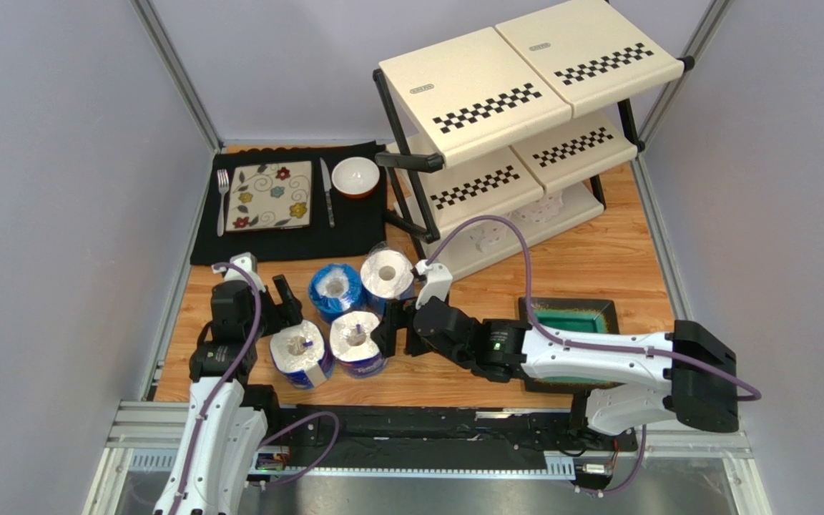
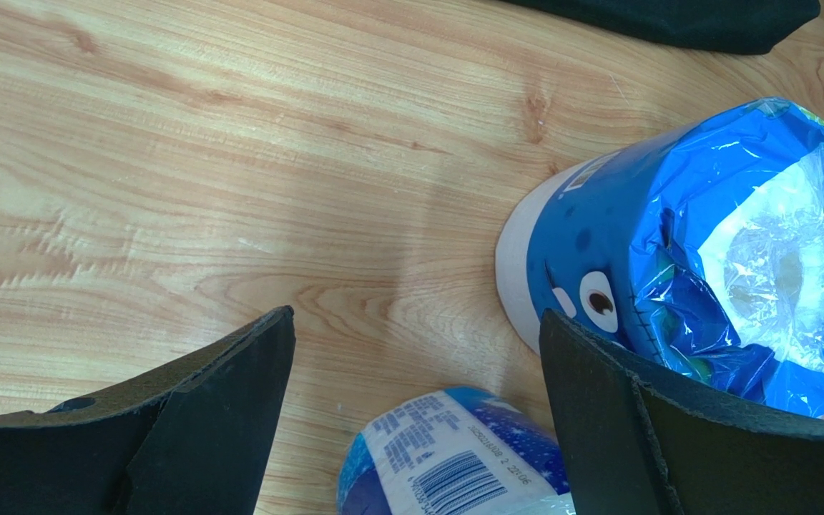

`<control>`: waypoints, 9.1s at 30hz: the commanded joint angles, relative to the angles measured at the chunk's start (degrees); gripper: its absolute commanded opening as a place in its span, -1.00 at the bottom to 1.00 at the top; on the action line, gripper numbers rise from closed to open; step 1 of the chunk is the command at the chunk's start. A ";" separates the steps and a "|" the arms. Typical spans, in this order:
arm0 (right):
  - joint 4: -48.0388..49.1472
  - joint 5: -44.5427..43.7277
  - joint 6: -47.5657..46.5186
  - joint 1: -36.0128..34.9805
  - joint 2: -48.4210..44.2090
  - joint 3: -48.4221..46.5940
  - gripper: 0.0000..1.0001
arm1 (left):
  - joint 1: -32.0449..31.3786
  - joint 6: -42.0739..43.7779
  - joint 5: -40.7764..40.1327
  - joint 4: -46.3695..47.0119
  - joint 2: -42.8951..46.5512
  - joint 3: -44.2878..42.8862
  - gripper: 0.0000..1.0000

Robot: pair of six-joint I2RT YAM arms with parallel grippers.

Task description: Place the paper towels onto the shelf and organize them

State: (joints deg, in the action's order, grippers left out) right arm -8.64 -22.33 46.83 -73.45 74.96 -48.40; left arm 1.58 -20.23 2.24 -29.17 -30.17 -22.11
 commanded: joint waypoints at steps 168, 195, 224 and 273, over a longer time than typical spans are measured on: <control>-25.63 16.00 -11.23 72.92 13.90 -78.60 -0.46 | -0.09 0.63 1.80 0.96 -1.20 0.22 0.83; -22.82 20.04 -10.44 72.84 15.74 -78.95 0.19 | -0.09 0.63 1.63 0.87 -0.85 0.31 0.83; -11.85 38.67 -9.83 78.37 21.72 -78.43 0.23 | -0.09 0.72 2.24 1.04 -1.64 0.40 0.83; -0.93 -3.69 -16.34 4.91 -6.69 -16.81 0.57 | 0.00 -0.25 -1.80 0.17 0.03 -0.04 0.83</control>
State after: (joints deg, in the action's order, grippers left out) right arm -9.04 -18.59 30.46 -59.48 61.34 -63.37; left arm 1.58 -20.27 2.39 -29.04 -31.11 -21.69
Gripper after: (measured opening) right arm 0.779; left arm 0.916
